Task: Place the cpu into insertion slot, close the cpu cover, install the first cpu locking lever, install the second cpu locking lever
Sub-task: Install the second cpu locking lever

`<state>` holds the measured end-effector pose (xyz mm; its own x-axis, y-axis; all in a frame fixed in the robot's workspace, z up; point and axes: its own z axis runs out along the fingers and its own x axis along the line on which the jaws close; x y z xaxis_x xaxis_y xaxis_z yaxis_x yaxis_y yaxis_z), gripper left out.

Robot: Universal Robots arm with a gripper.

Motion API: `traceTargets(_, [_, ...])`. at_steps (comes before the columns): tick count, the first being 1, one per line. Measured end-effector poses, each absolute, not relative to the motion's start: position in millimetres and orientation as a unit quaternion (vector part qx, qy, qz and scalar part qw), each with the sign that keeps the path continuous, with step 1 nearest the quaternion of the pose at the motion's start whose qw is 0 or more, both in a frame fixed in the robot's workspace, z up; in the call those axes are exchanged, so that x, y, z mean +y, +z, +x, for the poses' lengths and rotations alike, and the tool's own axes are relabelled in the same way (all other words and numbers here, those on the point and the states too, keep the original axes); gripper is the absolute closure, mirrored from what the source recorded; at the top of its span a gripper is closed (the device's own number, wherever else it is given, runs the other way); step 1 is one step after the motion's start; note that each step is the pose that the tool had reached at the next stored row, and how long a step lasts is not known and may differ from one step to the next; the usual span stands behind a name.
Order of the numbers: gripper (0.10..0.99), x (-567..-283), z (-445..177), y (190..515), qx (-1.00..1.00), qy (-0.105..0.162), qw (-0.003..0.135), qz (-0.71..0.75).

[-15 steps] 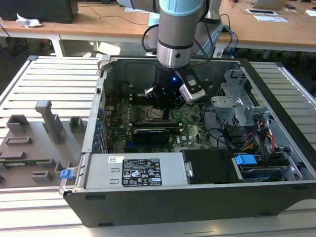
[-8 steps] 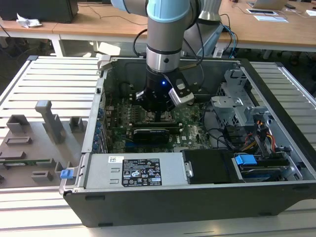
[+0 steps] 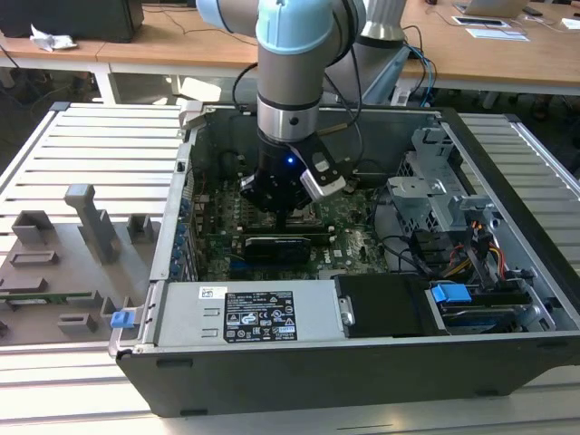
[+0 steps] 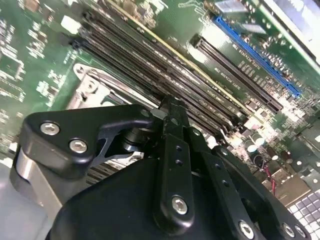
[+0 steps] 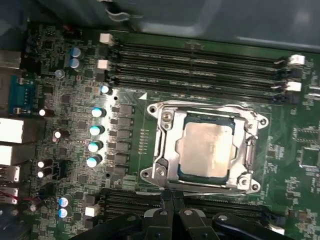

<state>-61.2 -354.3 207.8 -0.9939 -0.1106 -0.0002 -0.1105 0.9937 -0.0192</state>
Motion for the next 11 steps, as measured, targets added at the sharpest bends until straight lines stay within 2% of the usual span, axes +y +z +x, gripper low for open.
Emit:
traceTargets(6, [0.976, -354.3, -80.0, 204.6, 0.996, 0.019, 0.002, -0.082])
traceTargets(11, [0.976, -355.1, -82.6, 204.3, 0.996, 0.021, 0.003, -0.087])
